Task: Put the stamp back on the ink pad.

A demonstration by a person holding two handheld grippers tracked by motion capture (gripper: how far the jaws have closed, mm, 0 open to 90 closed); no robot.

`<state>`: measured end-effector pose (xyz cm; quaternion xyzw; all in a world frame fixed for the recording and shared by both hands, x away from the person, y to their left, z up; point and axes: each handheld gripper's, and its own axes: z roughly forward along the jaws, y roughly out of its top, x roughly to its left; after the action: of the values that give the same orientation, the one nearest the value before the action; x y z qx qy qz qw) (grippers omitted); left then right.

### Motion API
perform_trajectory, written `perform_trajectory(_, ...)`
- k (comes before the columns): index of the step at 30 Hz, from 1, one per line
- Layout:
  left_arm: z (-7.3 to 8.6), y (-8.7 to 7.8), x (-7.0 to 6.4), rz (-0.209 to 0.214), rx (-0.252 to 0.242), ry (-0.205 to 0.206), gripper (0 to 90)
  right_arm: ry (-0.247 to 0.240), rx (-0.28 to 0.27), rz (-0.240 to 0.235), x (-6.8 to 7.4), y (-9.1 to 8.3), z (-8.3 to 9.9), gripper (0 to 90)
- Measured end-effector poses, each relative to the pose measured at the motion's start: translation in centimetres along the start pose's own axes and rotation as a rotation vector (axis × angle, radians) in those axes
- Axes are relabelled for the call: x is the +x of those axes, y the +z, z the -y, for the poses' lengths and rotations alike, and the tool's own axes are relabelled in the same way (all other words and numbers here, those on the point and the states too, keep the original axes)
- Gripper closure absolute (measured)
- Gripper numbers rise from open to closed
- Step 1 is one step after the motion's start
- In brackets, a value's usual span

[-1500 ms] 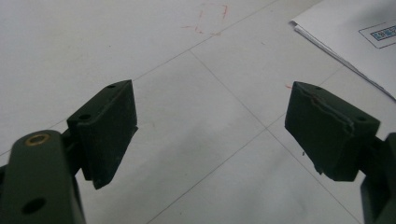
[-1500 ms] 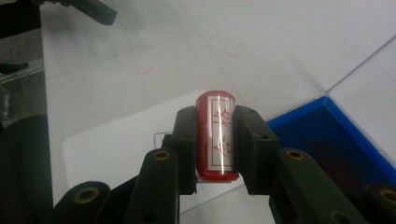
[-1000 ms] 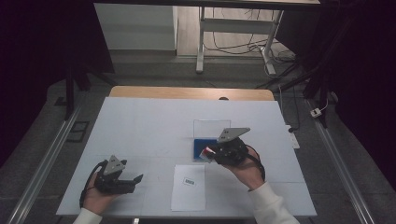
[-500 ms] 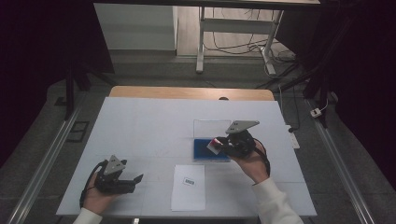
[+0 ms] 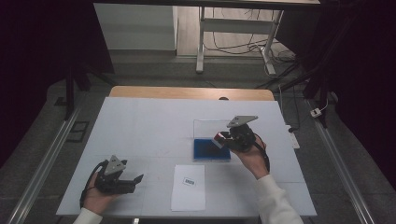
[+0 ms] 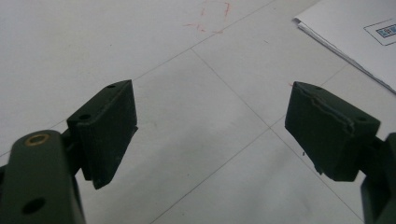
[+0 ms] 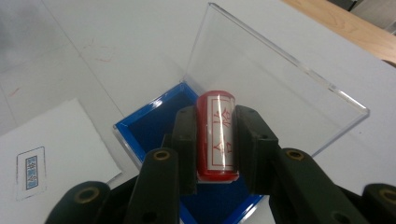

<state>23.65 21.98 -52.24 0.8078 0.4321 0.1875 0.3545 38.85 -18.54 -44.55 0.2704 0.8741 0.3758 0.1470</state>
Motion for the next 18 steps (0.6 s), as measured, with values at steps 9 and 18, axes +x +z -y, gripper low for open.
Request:
perform_trajectory(9, 0.1, 0.0, 0.0, 0.002, 0.002, 0.001, 16.9, -0.010, 0.053, -0.010, 0.0, 1.6, 0.0, 69.7)
perform_trajectory(18, 0.1, 0.0, 0.0, 0.002, 0.004, 0.001, 16.9, -0.026, 0.091, -0.029, 0.4, 2.7, 0.1, 69.7)
